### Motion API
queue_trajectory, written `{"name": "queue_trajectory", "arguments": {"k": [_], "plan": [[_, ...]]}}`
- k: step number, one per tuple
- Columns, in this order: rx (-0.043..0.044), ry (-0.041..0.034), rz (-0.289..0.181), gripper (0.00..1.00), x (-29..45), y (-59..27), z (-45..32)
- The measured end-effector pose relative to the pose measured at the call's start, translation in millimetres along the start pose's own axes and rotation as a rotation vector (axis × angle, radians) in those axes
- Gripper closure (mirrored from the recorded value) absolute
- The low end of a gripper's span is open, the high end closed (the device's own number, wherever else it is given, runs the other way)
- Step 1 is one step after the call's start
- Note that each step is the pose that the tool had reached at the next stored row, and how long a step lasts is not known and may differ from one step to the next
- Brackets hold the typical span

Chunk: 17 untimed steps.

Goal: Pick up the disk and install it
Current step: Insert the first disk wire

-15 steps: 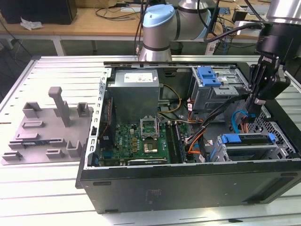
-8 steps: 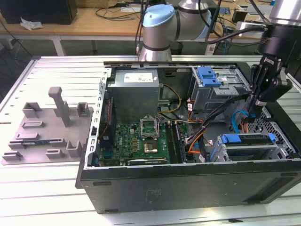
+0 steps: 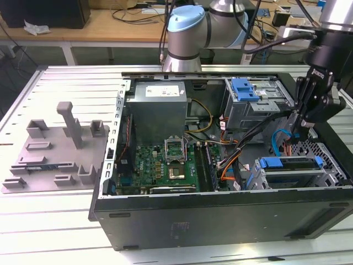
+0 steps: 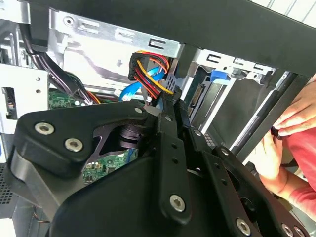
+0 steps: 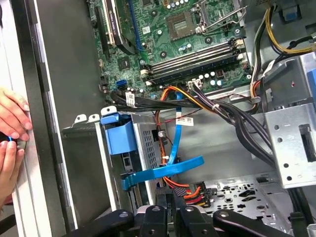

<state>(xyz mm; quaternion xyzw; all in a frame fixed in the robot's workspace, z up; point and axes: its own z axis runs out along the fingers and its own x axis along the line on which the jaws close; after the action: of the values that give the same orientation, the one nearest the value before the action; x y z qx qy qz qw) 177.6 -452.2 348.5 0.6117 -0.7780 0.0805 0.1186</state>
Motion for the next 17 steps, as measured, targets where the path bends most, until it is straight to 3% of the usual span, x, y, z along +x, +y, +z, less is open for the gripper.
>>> {"name": "queue_trajectory", "arguments": {"k": [2,12,14,17], "plan": [[0.0012,-0.0095,-0.002,0.83,6.4,-0.3,0.8],[0.0059,-0.0316,-0.007,0.83,21.0,-0.8,2.8],[0.0072,-0.0387,-0.008,0.83,23.5,-0.8,3.3],[0.0095,-0.0592,-0.011,0.83,25.7,-0.8,3.5]]}}
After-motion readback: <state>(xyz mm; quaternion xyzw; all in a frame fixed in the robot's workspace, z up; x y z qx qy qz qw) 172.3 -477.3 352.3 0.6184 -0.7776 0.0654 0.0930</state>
